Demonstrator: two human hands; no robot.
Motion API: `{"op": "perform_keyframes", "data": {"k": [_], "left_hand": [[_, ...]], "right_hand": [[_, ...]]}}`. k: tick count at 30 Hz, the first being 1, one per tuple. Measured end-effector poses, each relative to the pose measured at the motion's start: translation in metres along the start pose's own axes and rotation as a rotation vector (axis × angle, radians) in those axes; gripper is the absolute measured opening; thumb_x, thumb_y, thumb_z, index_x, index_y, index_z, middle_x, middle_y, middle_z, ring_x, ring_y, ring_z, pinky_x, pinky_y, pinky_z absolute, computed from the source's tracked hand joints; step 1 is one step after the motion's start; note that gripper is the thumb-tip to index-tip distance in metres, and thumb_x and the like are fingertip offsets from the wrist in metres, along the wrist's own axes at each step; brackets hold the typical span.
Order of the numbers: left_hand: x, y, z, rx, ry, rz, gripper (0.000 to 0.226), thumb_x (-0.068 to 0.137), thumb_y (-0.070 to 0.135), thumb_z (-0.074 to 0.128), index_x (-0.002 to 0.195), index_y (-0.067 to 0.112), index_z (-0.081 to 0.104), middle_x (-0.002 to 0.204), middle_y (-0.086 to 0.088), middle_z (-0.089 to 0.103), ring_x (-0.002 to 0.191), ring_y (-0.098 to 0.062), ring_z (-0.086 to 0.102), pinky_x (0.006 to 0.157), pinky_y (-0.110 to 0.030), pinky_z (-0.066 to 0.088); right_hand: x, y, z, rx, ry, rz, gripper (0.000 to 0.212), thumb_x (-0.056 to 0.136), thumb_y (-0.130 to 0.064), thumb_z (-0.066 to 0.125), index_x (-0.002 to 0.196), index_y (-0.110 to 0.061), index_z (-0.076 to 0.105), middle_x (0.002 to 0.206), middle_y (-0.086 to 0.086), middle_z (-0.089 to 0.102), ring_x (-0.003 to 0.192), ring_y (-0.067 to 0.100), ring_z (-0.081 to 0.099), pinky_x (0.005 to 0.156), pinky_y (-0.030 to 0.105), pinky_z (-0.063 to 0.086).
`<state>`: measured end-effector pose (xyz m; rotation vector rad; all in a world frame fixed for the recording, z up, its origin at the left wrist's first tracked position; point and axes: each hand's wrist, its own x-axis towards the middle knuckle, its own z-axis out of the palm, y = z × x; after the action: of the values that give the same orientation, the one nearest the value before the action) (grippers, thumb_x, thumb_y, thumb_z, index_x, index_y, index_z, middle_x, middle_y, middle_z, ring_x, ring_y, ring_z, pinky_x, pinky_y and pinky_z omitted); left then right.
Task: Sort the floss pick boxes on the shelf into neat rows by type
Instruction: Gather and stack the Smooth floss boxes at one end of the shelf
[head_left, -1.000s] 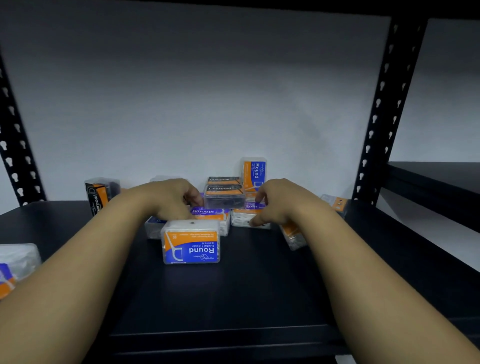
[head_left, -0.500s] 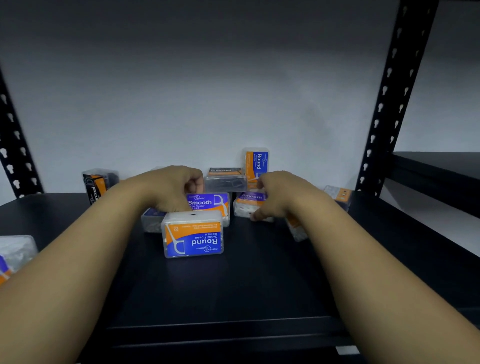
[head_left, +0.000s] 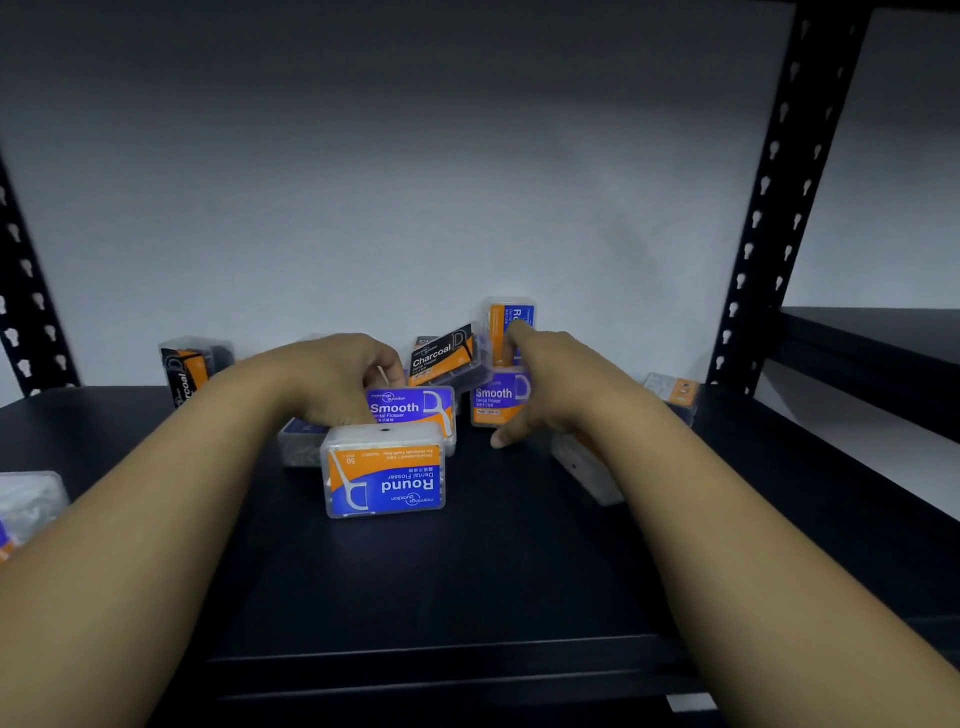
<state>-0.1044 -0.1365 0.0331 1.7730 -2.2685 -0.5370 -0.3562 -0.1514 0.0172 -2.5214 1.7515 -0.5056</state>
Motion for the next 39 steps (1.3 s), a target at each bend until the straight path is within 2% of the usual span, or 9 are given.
{"op": "perform_keyframes", "data": {"k": [3, 8, 12, 15, 21, 26, 30, 33, 39], "left_hand": [[-0.004, -0.003, -0.004, -0.055, 0.027, 0.034, 0.090, 0.027, 0.058, 0.094, 0.108, 0.032, 0.064, 0.108, 0.007, 0.074, 0.098, -0.015, 0.072, 0.088, -0.043, 0.062], [-0.008, -0.005, -0.008, -0.141, 0.043, 0.139, 0.058, 0.057, 0.022, 0.098, 0.108, 0.027, 0.070, 0.101, 0.006, 0.078, 0.095, -0.014, 0.075, 0.091, -0.044, 0.060], [-0.014, -0.002, -0.009, -0.210, 0.083, 0.220, 0.061, 0.052, 0.032, 0.097, 0.108, 0.032, 0.071, 0.100, 0.007, 0.078, 0.095, -0.018, 0.075, 0.087, -0.044, 0.062], [-0.015, 0.001, -0.010, -0.285, 0.089, 0.277, 0.057, 0.064, 0.010, 0.093, 0.113, 0.027, 0.069, 0.105, 0.002, 0.077, 0.097, -0.021, 0.075, 0.086, -0.041, 0.061], [-0.017, 0.002, -0.013, -0.452, 0.180, 0.348, 0.055, 0.069, 0.007, 0.087, 0.118, 0.022, 0.066, 0.113, -0.004, 0.073, 0.106, -0.023, 0.072, 0.086, -0.040, 0.062], [-0.014, -0.003, -0.015, -0.538, 0.216, 0.308, 0.068, 0.055, 0.040, 0.093, 0.117, 0.031, 0.067, 0.117, -0.001, 0.070, 0.112, -0.021, 0.070, 0.082, -0.047, 0.063], [-0.014, 0.000, -0.013, -0.610, 0.281, 0.308, 0.059, 0.062, 0.027, 0.087, 0.117, 0.025, 0.065, 0.115, -0.004, 0.071, 0.106, -0.018, 0.073, 0.074, -0.034, 0.064], [-0.015, -0.001, -0.013, -0.648, 0.328, 0.278, 0.069, 0.054, 0.045, 0.092, 0.116, 0.027, 0.065, 0.113, 0.003, 0.072, 0.108, -0.014, 0.072, 0.070, -0.030, 0.064], [-0.011, 0.000, -0.005, -0.590, 0.315, 0.186, 0.043, 0.083, 0.008, 0.077, 0.120, 0.028, 0.069, 0.114, 0.000, 0.072, 0.104, -0.018, 0.072, 0.079, -0.031, 0.061]], "right_hand": [[0.002, 0.004, -0.001, 0.021, 0.045, -0.022, 0.078, 0.062, -0.042, 0.096, 0.126, -0.024, 0.056, 0.124, 0.004, 0.063, 0.106, 0.025, 0.062, 0.090, 0.041, 0.055], [0.004, 0.011, 0.000, 0.030, 0.042, -0.028, 0.053, 0.077, -0.045, 0.085, 0.123, -0.028, 0.064, 0.123, 0.002, 0.063, 0.106, 0.020, 0.061, 0.090, 0.038, 0.054], [0.005, 0.012, 0.000, 0.069, 0.045, -0.018, 0.043, 0.080, -0.041, 0.083, 0.116, -0.030, 0.063, 0.122, 0.002, 0.064, 0.100, 0.020, 0.062, 0.086, 0.036, 0.054], [0.003, 0.012, -0.003, 0.091, 0.069, -0.037, 0.041, 0.080, -0.036, 0.082, 0.117, -0.030, 0.065, 0.113, -0.002, 0.061, 0.095, 0.018, 0.059, 0.079, 0.031, 0.049], [0.002, 0.019, -0.013, 0.189, 0.151, -0.019, 0.037, 0.080, -0.036, 0.081, 0.114, -0.033, 0.067, 0.110, -0.001, 0.064, 0.095, 0.021, 0.061, 0.078, 0.031, 0.049], [0.002, 0.023, -0.017, 0.289, 0.281, -0.014, 0.044, 0.084, -0.040, 0.079, 0.126, -0.032, 0.069, 0.120, 0.002, 0.067, 0.102, 0.020, 0.063, 0.080, 0.029, 0.048], [0.002, 0.020, -0.018, 0.451, 0.298, -0.036, 0.044, 0.087, -0.038, 0.077, 0.130, -0.028, 0.071, 0.122, -0.003, 0.072, 0.103, 0.012, 0.067, 0.084, 0.028, 0.054], [0.002, 0.018, -0.018, 0.631, 0.237, -0.051, 0.038, 0.088, -0.034, 0.077, 0.125, -0.028, 0.074, 0.117, -0.006, 0.075, 0.098, 0.007, 0.071, 0.085, 0.026, 0.057], [0.004, 0.018, -0.019, 0.788, 0.152, -0.111, 0.028, 0.099, -0.021, 0.063, 0.123, -0.019, 0.077, 0.125, -0.007, 0.074, 0.107, 0.008, 0.071, 0.097, 0.027, 0.053]]}}
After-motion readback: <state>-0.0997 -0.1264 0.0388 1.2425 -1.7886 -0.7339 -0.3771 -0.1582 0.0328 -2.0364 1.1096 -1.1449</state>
